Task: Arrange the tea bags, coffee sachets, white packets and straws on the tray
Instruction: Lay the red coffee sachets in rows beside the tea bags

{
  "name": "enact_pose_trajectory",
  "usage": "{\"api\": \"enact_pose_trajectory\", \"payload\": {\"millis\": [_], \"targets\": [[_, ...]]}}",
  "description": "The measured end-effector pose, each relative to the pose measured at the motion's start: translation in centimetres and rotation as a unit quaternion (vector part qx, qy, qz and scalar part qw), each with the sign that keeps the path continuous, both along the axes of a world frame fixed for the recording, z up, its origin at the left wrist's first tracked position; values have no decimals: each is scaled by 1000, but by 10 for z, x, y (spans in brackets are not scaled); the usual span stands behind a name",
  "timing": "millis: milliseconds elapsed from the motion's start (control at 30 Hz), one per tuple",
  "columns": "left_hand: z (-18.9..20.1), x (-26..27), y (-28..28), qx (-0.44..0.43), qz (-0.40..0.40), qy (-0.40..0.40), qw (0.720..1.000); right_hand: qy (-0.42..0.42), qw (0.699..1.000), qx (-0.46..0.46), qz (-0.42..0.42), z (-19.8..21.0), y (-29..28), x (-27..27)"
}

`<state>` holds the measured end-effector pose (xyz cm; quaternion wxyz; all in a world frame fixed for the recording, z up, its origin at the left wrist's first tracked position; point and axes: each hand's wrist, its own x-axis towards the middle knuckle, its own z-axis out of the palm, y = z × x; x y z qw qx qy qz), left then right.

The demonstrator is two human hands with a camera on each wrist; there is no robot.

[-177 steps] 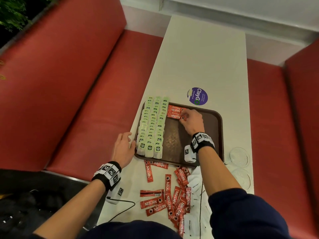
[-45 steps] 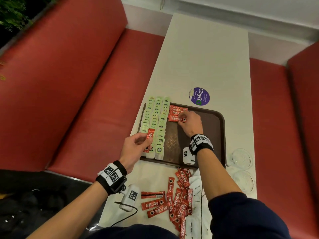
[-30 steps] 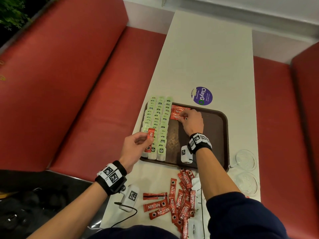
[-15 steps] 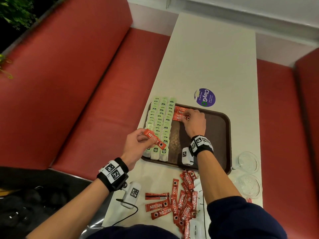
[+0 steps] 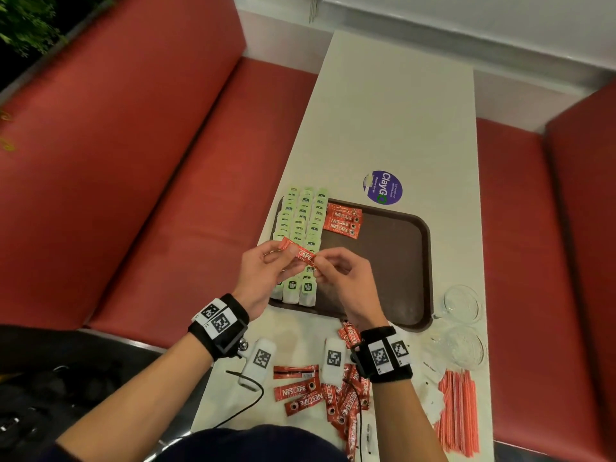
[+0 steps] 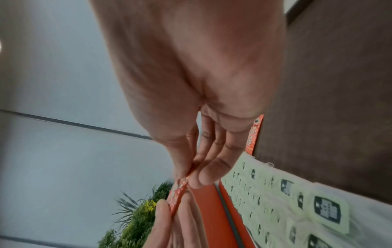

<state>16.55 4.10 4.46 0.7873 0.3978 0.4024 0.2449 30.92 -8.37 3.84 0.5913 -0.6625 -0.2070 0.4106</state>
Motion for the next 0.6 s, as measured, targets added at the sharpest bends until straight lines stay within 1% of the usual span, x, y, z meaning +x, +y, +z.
{"api": "enact_pose_trajectory", "payload": {"millis": [67,133,200,267,367,500,533,567,600], "targets": [[0,-2,-2,-23,-10,-10,1000,27,1000,5,-11,0,-5,1],[0,-2,-4,-49,-21,-23,998,37,999,11,-14,2,-7,3],[1,-1,-3,-80,-28,-28,996,22,1000,8,-20,5,-10,7],[2,-3,2,-83,-29,-11,996,0,1000,-6,-25,8,-15,12],[0,-4,9,-32,-31,40,998,-41,999,-26,-16,11,-21,19],[-3,2,6,45,-67,64,995,-73,997,-31,-7,14,-21,21],[-3,5,5,65,-67,68,993,-98,995,-33,-12,13,-21,22],[-5,8,4,82,-66,74,992,-146,988,-40,-11,11,-21,24],[-5,10,3,95,-66,80,990,-217,975,-53,1,7,-21,27]]}}
